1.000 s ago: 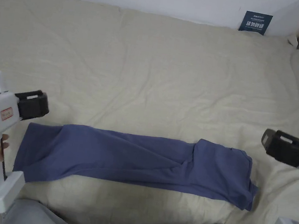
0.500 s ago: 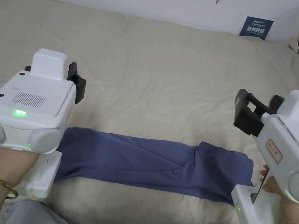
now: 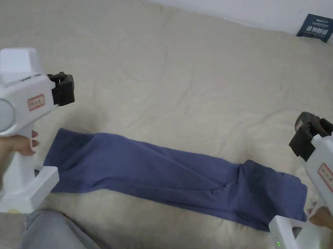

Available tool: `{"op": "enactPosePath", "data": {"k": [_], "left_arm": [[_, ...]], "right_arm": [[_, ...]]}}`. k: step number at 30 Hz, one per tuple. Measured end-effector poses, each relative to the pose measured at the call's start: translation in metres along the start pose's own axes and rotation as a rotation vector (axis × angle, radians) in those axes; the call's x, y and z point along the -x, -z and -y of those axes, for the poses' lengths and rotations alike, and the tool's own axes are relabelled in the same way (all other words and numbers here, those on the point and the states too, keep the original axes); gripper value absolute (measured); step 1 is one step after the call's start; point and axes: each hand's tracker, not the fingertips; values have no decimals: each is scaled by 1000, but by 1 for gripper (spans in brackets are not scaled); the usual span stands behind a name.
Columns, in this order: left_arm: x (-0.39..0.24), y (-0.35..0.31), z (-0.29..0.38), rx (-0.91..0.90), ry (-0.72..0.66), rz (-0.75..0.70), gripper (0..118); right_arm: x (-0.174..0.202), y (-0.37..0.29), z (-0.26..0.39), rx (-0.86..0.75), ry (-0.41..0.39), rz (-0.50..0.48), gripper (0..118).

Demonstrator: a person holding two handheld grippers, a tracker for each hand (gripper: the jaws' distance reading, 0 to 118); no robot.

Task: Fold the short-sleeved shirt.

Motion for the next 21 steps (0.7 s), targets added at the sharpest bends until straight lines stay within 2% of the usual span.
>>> {"op": "enactPosePath", "data": {"k": [2, 3, 12, 15, 18, 21], "left_arm": [[30, 11, 8, 92, -62, 19, 103], [46, 19, 13, 151, -88, 41, 118], [121, 59, 86, 352, -476, 235, 118], [120, 69, 105, 366, -490, 259, 118], [116, 82, 120, 456, -531, 299, 118], [107, 80, 123, 405, -498, 309, 118]], "right_arm": [[1, 6, 1, 15, -4, 0, 2], [1, 9, 2, 25, -13, 5, 2], [1, 23, 6, 89, -11, 48, 2], [0, 26, 7, 109, -20, 66, 2], [-1, 30, 8, 131, -12, 83, 2], [-1, 34, 10, 149, -3, 87, 2]]}}
